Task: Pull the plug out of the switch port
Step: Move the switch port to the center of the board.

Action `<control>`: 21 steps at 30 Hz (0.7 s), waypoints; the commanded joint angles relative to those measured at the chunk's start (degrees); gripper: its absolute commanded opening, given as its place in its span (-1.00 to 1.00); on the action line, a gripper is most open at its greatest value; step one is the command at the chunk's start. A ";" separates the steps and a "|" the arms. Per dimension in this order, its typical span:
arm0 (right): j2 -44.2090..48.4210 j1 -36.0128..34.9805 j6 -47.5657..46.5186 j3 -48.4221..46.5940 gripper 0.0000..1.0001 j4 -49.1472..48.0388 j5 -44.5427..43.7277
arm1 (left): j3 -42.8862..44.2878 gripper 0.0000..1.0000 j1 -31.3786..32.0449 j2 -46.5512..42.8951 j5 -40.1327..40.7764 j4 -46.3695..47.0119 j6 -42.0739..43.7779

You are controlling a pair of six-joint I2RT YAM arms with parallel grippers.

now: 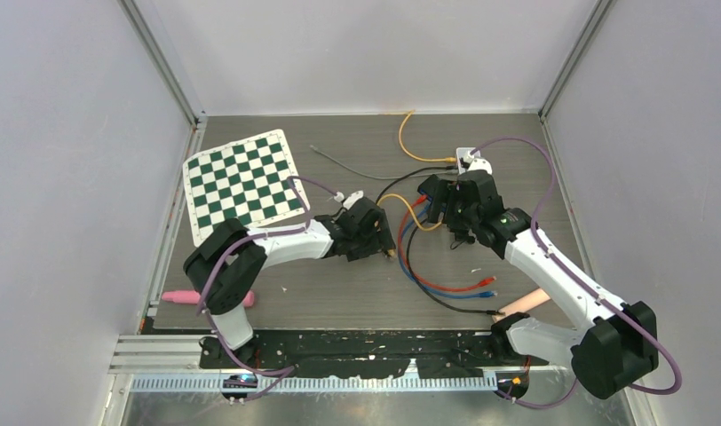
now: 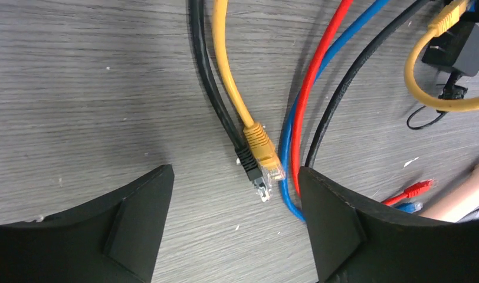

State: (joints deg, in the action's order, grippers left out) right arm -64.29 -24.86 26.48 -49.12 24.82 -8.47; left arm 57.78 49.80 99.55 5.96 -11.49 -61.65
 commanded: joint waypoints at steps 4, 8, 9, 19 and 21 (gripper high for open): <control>0.22 1.03 -0.80 0.09 0.57 -2.53 2.36 | 1.41 0.35 0.21 3.15 0.81 3.25 -3.21; -0.15 1.28 -1.03 -0.02 0.58 -2.49 2.64 | 0.97 0.04 0.23 3.39 0.72 3.71 -3.06; -0.20 1.30 -1.07 0.06 0.58 -2.56 2.73 | 0.82 -0.03 0.21 3.39 0.73 4.01 -2.94; -0.97 1.59 -0.96 0.55 0.58 -2.53 3.12 | 1.22 -0.57 0.21 5.22 0.00 5.33 -1.64; -1.20 1.62 -1.11 0.34 0.58 -2.52 3.43 | 1.87 -0.63 0.16 5.83 -0.49 5.31 -0.80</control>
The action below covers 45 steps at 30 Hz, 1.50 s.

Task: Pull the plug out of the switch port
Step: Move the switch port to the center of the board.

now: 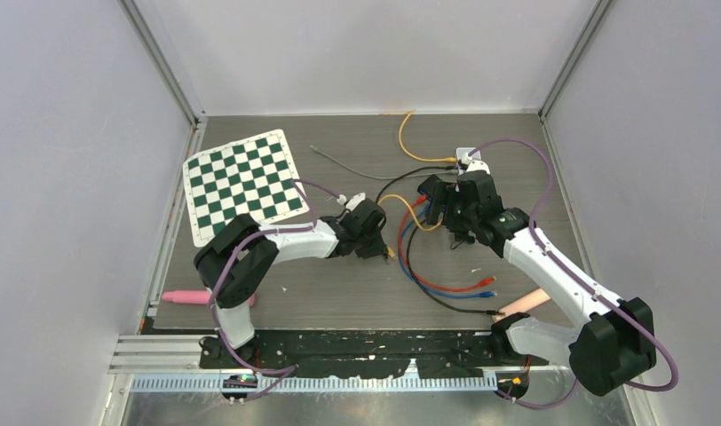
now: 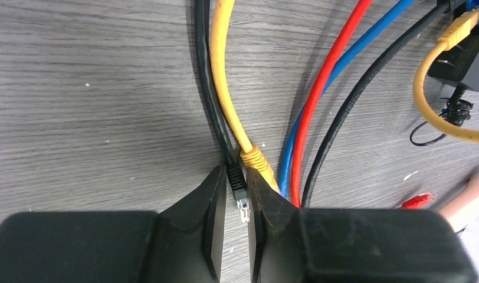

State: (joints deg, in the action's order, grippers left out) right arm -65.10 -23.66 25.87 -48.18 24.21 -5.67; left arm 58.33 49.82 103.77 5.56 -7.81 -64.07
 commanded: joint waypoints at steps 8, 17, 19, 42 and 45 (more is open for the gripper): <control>-0.38 0.70 -1.58 -1.20 0.57 -1.13 1.40 | 2.53 -0.89 -0.51 -3.10 10.40 -9.56 12.58; -4.04 0.87 -3.44 -3.14 0.58 -1.89 5.88 | 2.04 -0.84 -6.74 -3.94 10.02 -11.65 25.36; -5.90 0.93 -4.34 -4.91 0.58 -2.05 8.43 | 2.98 -0.81 -8.04 -3.03 10.05 -12.79 26.12; -34.77 2.81 -6.08 -27.33 0.57 2.08 13.91 | 16.06 -0.15 -20.99 4.82 -1.45 -18.31 37.19; -38.67 2.83 -6.92 -28.03 0.50 3.63 18.27 | 14.14 -0.04 -20.99 1.60 -2.84 -17.55 36.68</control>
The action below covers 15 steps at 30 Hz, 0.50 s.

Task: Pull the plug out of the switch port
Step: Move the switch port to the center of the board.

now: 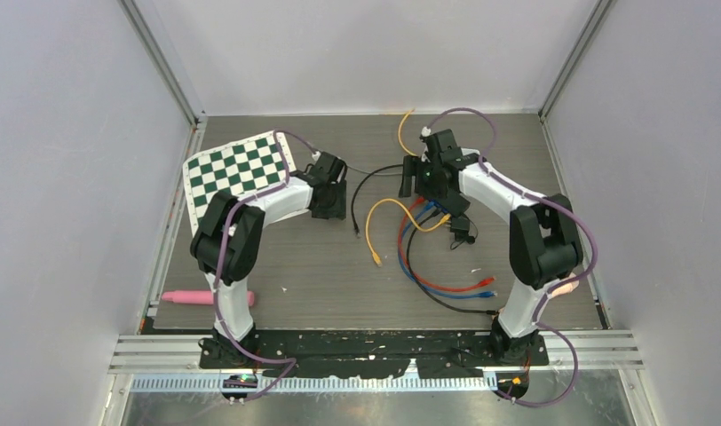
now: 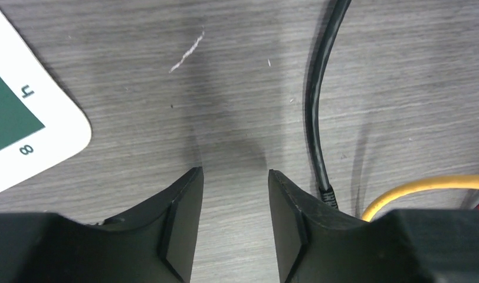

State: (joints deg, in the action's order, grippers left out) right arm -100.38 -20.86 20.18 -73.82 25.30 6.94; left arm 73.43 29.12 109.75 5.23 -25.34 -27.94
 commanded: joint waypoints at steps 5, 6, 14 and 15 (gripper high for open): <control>-4.51 -0.60 -4.46 2.06 0.33 1.91 10.96 | -4.79 0.14 -0.30 -13.29 -4.95 0.08 -1.09; -4.02 -1.20 -6.01 2.83 0.32 2.00 11.97 | -6.14 0.19 -0.30 -15.72 -5.89 0.51 -1.67; 4.87 -8.51 -12.04 15.24 0.21 4.40 10.67 | -15.86 0.39 -0.38 -30.23 -11.16 3.45 -2.40; 6.04 -9.29 -12.12 17.89 0.21 4.45 9.42 | -16.12 0.39 -0.38 -31.16 -11.55 3.08 -1.96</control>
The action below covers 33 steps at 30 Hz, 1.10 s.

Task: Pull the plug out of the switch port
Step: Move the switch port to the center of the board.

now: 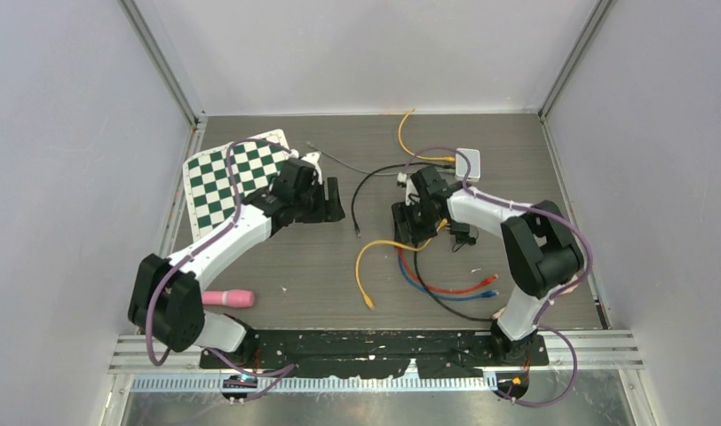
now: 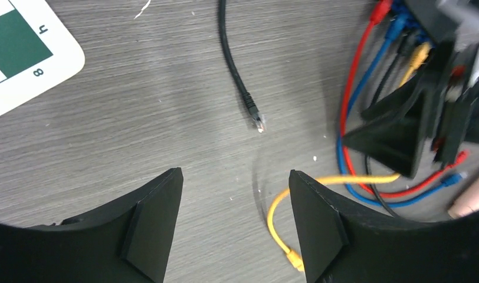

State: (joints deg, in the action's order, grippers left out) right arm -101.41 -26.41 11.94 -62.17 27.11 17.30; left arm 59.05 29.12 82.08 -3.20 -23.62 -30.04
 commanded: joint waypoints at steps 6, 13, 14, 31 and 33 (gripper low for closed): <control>16.82 -10.09 -4.24 13.59 0.22 4.43 -3.81 | -4.08 0.41 -0.34 -7.38 -7.26 0.68 2.16; 22.08 -12.91 0.58 8.34 0.58 9.21 -18.13 | -8.95 0.43 -0.39 -11.05 -8.44 1.79 1.97; 23.32 -12.91 1.69 7.26 0.63 10.14 -20.79 | -9.96 0.44 -0.38 -12.00 -8.40 2.67 1.44; 11.92 6.89 14.22 -7.34 1.00 6.29 -27.29 | -24.22 0.99 -0.38 -42.74 -2.68 5.79 1.02; 7.95 7.67 12.91 -10.63 1.00 7.16 -25.03 | -24.41 0.99 -0.38 -44.19 -1.99 5.04 1.19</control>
State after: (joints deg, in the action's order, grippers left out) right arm -89.03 -19.84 24.64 -67.09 35.40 -13.13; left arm 35.27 29.12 40.38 -7.81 -18.22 -29.71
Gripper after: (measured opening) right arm 0.998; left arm 0.994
